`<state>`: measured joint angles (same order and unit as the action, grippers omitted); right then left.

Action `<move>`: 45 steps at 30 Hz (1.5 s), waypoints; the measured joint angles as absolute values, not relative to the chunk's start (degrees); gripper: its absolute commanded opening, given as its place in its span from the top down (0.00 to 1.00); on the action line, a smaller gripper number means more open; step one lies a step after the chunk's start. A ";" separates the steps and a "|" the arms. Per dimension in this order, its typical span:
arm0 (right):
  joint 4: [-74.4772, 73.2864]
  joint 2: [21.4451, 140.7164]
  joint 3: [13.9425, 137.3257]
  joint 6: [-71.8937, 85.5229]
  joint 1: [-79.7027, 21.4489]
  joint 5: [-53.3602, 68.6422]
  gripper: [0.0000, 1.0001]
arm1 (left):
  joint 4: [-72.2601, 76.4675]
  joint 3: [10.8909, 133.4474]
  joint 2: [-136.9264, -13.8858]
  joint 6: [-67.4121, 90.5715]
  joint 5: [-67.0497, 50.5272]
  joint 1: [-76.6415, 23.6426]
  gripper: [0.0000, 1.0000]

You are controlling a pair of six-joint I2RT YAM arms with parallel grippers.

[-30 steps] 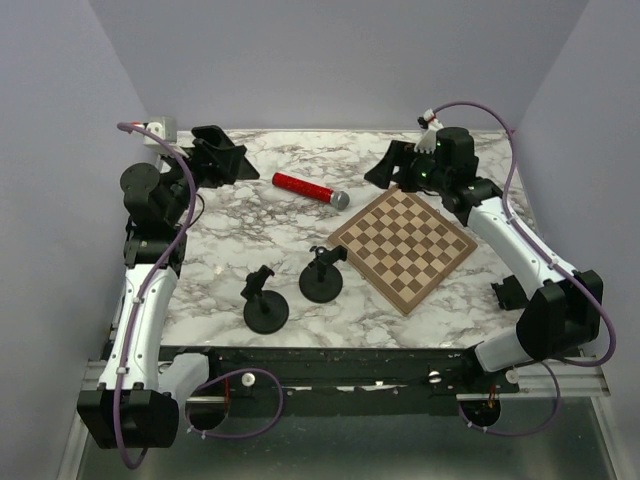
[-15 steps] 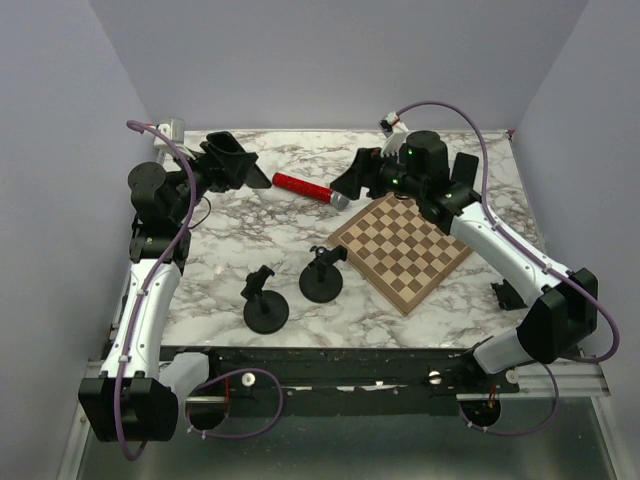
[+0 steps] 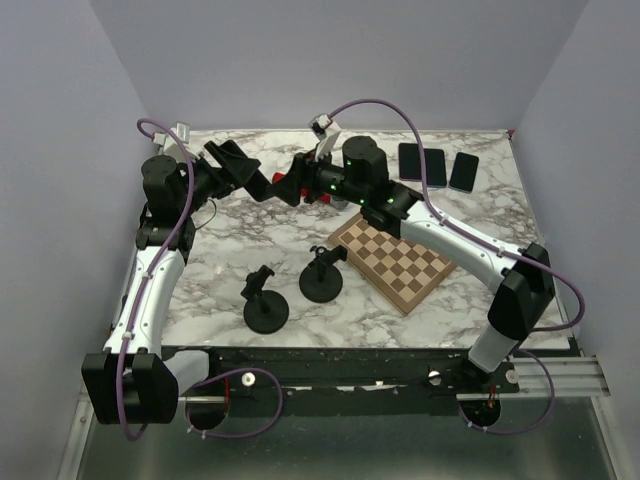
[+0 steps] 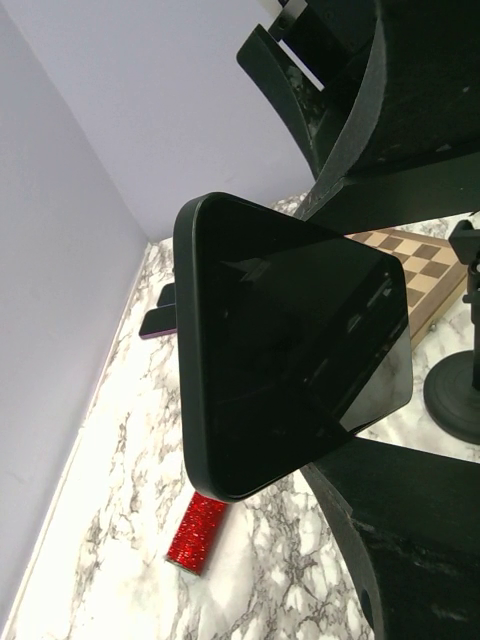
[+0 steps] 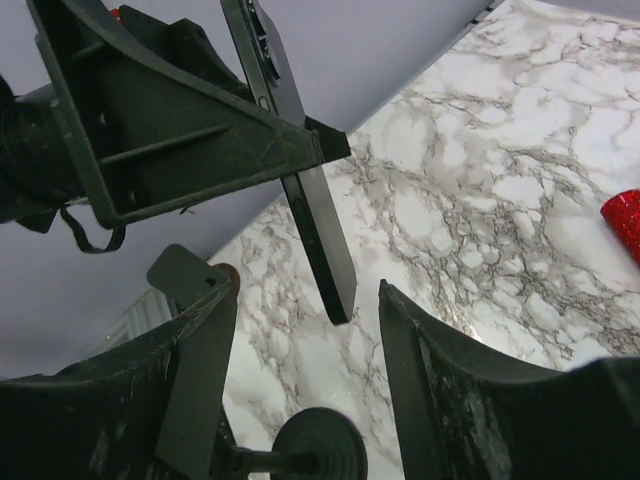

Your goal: Remove the phone from the phone stand

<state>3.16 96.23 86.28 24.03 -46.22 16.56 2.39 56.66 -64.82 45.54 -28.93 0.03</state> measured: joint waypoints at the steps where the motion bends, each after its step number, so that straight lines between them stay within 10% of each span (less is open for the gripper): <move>1: 3.01 97.38 87.50 23.88 -46.76 15.81 0.37 | 2.15 56.66 -64.82 45.60 -28.93 0.03 1.00; 28: -0.30 103.79 91.70 21.52 -48.66 11.64 0.54 | 1.10 56.66 -66.35 48.56 -31.79 0.03 1.00; 33: -0.30 104.81 91.70 21.41 -48.88 11.70 0.67 | 1.06 56.66 -66.35 48.75 -31.92 0.03 1.00; 37: -0.14 104.86 91.72 20.78 -49.19 12.12 0.98 | 1.04 56.66 -66.37 48.99 -31.79 0.05 1.00; 43: 1.37 104.66 90.76 20.56 -50.24 12.16 0.99 | 0.75 56.66 -66.83 48.90 -31.99 0.25 1.00; 45: 2.37 104.44 89.78 20.58 -50.24 12.05 0.99 | 0.69 56.66 -67.00 48.71 -32.45 0.25 0.79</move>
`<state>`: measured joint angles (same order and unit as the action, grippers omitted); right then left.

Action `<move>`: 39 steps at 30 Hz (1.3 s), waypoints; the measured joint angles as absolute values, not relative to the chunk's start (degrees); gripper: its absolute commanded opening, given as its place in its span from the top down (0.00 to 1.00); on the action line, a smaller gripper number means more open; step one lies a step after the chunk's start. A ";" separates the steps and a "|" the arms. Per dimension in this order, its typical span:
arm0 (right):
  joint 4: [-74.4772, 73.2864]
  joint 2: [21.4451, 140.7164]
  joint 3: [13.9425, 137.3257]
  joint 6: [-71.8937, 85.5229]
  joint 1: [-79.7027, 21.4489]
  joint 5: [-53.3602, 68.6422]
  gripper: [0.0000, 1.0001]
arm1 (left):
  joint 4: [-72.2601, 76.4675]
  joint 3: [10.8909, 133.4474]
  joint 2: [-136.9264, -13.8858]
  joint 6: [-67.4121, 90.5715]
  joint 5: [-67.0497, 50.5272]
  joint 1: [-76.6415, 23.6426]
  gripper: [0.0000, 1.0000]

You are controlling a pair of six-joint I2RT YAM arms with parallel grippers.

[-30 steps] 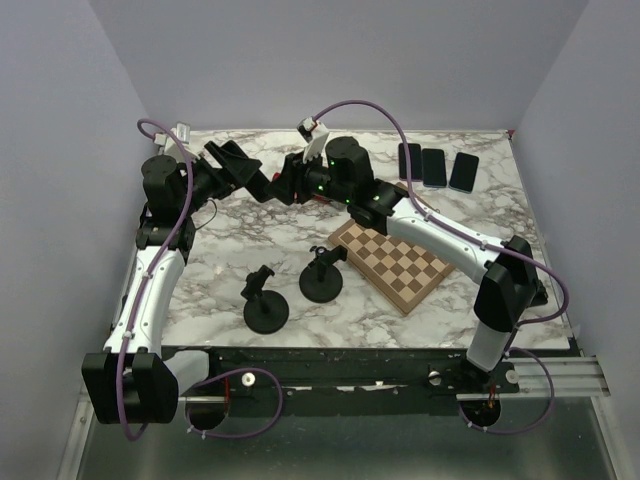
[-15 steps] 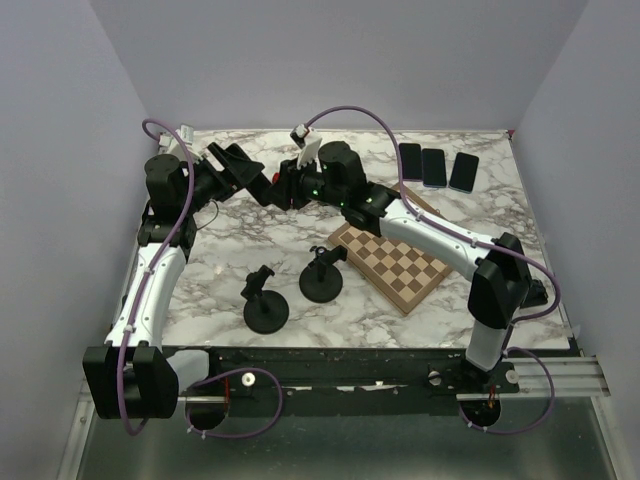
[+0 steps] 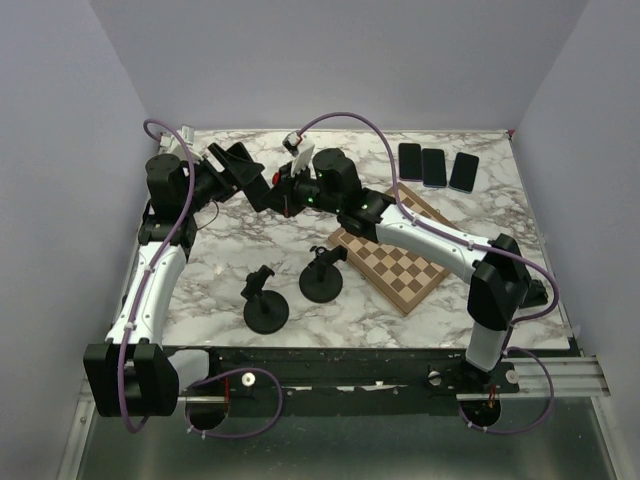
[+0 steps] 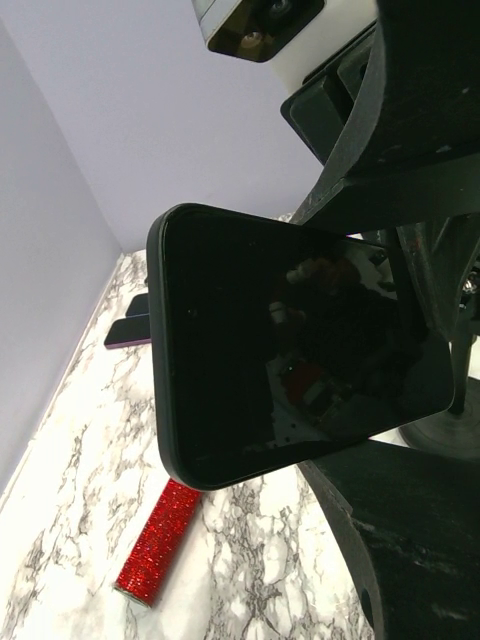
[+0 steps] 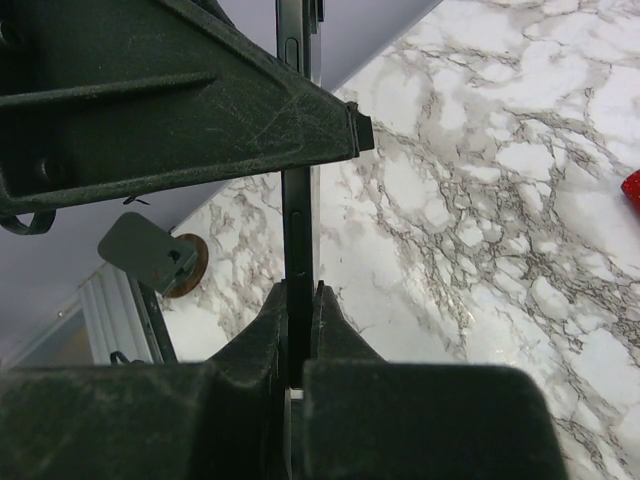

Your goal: Remove the phone from the phone stand

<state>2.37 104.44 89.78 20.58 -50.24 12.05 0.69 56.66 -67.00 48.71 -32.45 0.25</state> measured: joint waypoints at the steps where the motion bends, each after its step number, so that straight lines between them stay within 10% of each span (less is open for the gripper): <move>1: 2.83 104.27 89.36 20.60 -50.24 11.90 0.99 | 0.73 56.66 -67.18 48.66 -32.84 0.27 0.66; 7: 3.42 103.42 88.09 20.58 -50.30 11.09 0.99 | 0.97 56.66 -67.35 48.56 -33.71 0.40 0.02; 39: -2.31 92.36 74.98 32.91 -19.62 9.04 0.99 | -2.61 59.94 -61.14 42.52 -30.00 2.28 0.02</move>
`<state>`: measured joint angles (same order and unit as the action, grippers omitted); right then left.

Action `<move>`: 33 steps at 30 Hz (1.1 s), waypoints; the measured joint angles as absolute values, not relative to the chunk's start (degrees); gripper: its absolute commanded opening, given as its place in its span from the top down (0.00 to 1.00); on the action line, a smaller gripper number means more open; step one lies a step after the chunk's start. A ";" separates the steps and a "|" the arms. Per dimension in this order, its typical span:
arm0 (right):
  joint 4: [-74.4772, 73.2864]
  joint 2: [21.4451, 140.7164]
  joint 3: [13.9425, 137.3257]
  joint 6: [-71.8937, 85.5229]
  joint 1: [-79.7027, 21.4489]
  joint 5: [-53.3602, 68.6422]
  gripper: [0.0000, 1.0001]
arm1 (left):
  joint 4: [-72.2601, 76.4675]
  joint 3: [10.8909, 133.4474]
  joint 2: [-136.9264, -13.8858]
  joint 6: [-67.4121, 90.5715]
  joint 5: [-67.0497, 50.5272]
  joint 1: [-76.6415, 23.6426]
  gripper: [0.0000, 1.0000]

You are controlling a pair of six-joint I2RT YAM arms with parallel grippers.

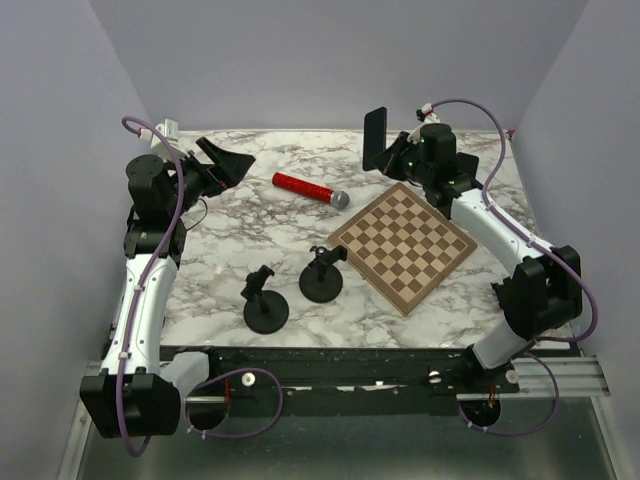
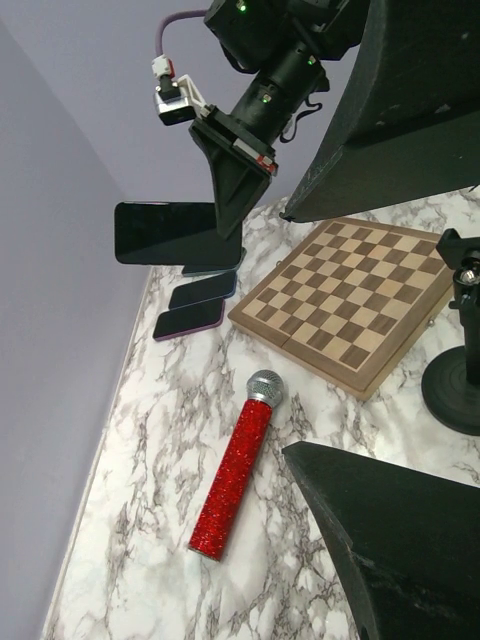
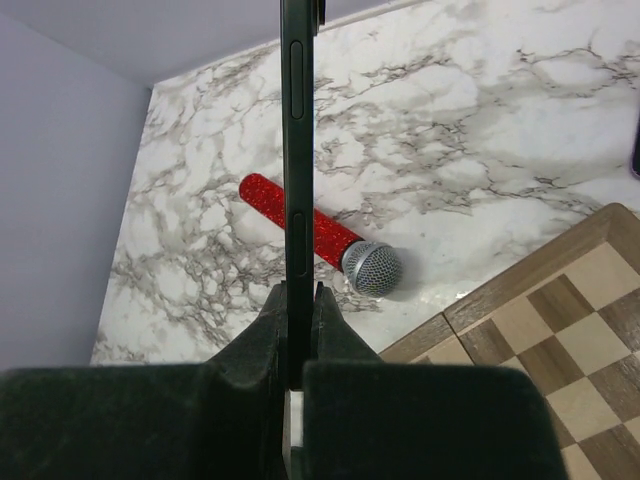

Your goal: Remove the phone from the phone stand

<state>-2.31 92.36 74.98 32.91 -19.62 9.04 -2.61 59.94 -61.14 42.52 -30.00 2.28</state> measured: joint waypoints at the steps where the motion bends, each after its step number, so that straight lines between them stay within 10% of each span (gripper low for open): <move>1: -2.31 92.38 74.81 33.47 -18.24 10.11 0.99 | -2.63 59.94 -61.14 42.59 -29.98 2.28 0.02; 33: -13.45 131.35 105.82 36.21 -3.77 30.61 0.99 | -0.95 59.57 -62.59 44.45 -30.74 3.75 0.01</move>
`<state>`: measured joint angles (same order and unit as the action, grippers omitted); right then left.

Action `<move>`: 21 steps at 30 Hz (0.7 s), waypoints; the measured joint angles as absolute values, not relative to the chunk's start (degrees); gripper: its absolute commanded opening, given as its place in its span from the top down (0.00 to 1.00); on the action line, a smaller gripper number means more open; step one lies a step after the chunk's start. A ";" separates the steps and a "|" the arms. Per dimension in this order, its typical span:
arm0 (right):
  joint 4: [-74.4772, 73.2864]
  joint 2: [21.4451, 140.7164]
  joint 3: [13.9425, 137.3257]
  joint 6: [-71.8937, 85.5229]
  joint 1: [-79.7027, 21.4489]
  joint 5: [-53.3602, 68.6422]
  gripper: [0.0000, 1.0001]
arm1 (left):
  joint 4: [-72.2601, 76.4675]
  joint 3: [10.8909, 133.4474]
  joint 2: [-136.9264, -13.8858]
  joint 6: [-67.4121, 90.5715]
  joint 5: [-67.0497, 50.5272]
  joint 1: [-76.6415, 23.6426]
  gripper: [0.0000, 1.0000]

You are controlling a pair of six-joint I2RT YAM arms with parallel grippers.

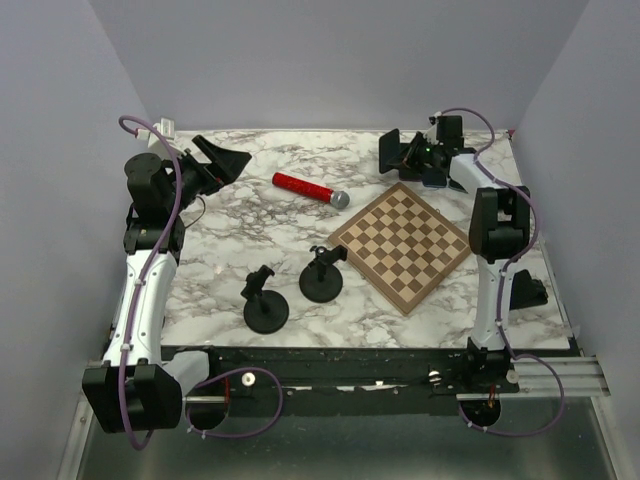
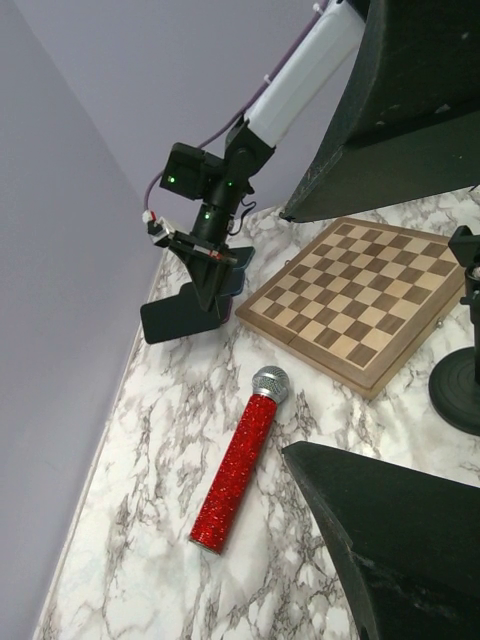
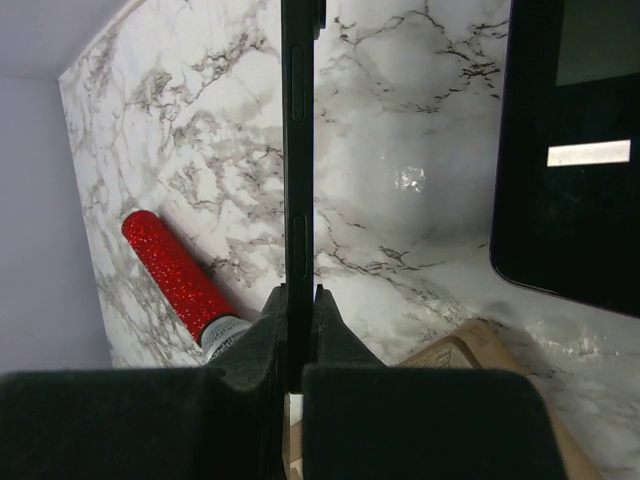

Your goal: Remove the phone from the phone stand

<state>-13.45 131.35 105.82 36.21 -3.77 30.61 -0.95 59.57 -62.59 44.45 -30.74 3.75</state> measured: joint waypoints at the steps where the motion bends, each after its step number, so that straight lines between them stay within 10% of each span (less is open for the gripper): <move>1: -13.45 132.31 106.26 36.21 -3.77 31.14 0.99 | -0.84 59.53 -62.72 44.64 -30.79 3.81 0.01; 21: -12.12 140.86 110.78 37.65 -3.84 36.14 0.84 | 1.23 59.07 -64.36 46.74 -32.45 4.60 0.01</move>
